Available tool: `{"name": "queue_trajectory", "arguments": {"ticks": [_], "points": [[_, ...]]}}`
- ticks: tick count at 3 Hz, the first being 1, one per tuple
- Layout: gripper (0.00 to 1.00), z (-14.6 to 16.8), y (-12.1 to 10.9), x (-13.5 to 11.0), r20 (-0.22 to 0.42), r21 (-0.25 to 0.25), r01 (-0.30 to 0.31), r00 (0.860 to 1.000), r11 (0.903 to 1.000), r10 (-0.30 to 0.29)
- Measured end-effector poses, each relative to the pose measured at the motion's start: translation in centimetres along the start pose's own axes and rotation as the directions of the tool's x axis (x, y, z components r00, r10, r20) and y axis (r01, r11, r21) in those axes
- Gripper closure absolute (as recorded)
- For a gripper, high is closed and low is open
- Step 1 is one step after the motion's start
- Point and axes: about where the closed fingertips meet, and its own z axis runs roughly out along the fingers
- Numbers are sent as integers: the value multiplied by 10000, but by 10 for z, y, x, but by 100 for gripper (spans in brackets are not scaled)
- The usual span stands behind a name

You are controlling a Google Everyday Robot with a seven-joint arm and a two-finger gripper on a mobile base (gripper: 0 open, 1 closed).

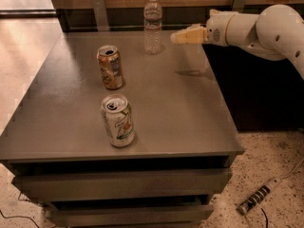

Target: Knock water bottle over

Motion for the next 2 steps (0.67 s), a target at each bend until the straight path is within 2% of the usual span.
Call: {"name": "queue_trajectory", "arguments": {"ticks": [1, 2], "points": [[0, 28, 4, 0, 346, -667, -138, 9993, 9977, 162], [0, 52, 16, -3, 653, -1326, -193, 9975, 9910, 281]]}}
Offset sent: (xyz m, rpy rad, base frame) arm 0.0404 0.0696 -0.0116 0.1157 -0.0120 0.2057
